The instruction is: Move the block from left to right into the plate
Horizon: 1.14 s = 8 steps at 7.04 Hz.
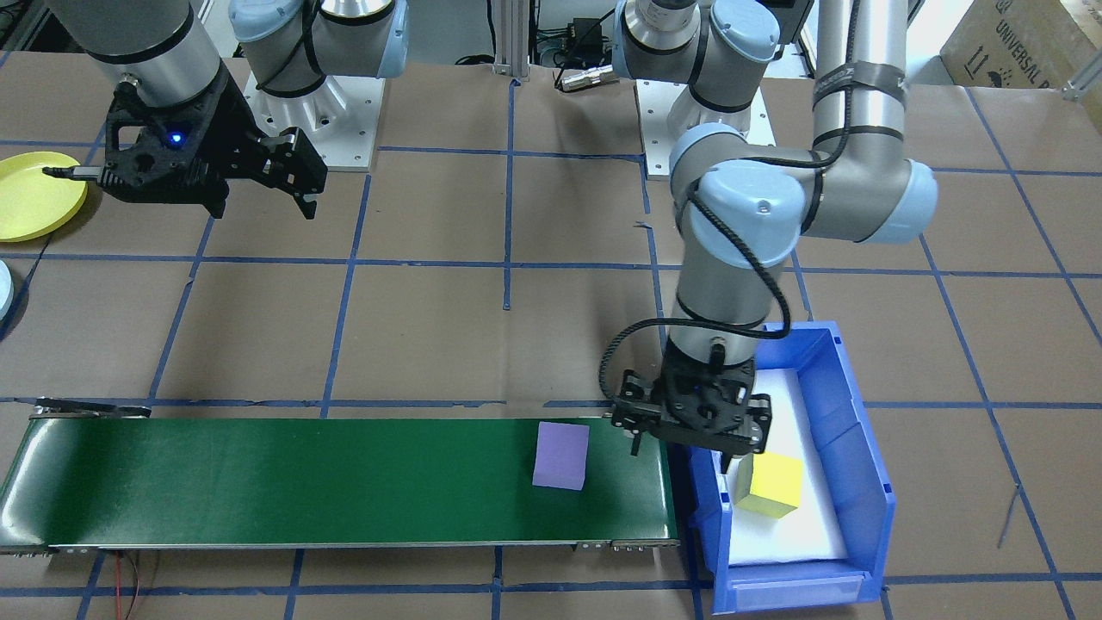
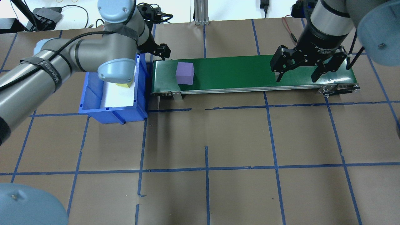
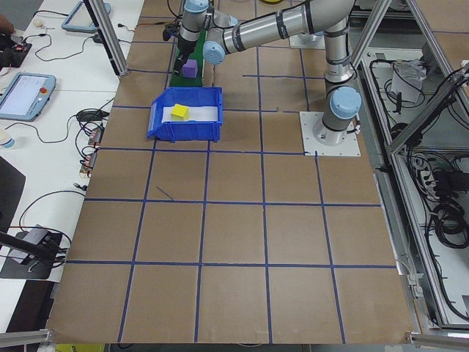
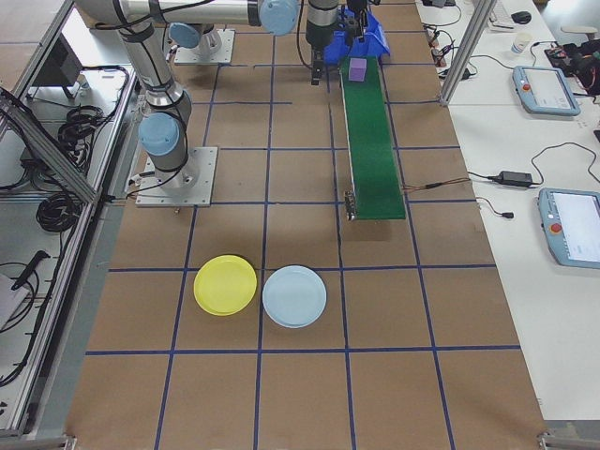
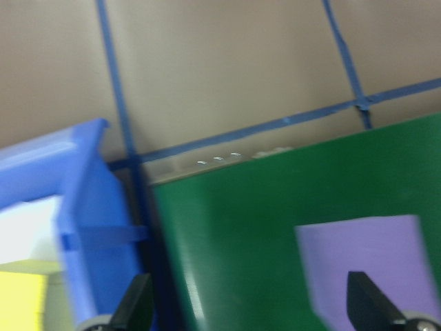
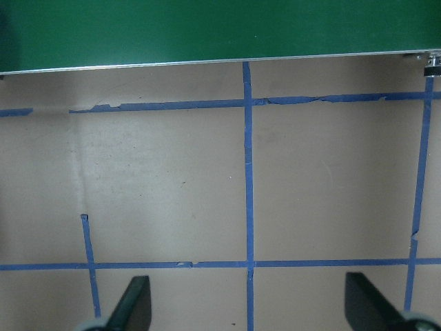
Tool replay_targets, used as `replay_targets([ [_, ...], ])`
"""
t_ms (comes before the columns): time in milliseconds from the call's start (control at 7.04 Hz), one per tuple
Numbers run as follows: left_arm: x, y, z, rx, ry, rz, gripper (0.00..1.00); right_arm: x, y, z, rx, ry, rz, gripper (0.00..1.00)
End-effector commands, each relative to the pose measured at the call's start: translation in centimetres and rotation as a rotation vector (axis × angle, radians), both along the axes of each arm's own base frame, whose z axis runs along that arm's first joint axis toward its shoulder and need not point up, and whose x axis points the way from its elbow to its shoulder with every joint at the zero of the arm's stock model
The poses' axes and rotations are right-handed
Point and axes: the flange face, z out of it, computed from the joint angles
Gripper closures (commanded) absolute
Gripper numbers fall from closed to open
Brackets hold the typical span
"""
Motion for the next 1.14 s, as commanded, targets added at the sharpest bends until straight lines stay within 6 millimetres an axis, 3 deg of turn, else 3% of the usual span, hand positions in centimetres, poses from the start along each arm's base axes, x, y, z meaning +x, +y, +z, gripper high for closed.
replay_targets([
  [0, 11.8, -2.0, 0.4, 0.004, -0.079, -0.048, 0.0, -2.7, -0.6, -0.1, 0.008, 0.002, -0.034, 0.0],
  [142, 14.2, -2.4, -0.5, 0.023, -0.09, -0.051, 0.0, -4.5, -1.7, -1.0, 0.021, -0.005, -0.034, 0.0],
  [284, 14.3, -2.8, -2.4, 0.05, -0.086, -0.05, 0.0, -7.3, -4.2, -3.4, 0.063, -0.012, -0.083, 0.0],
  [426, 14.3, -3.0, -5.8, 0.103, -0.068, -0.025, 0.0, -11.0, -5.8, -5.2, 0.095, -0.021, -0.144, 0.0],
  [710, 14.2, -2.7, -6.4, 0.122, -0.033, 0.072, 0.0, -14.9, -8.9, -8.7, 0.077, -0.04, -0.177, 0.0],
  [852, 14.1, -2.5, -6.4, 0.137, -0.029, 0.072, 0.0, -15.3, -10.0, -10.2, 0.044, -0.064, -0.122, 0.0],
  [994, 13.8, -2.3, -6.8, 0.156, 0.007, 0.077, 0.0, -17.0, -11.0, -11.7, 0.052, -0.076, -0.121, 0.0],
])
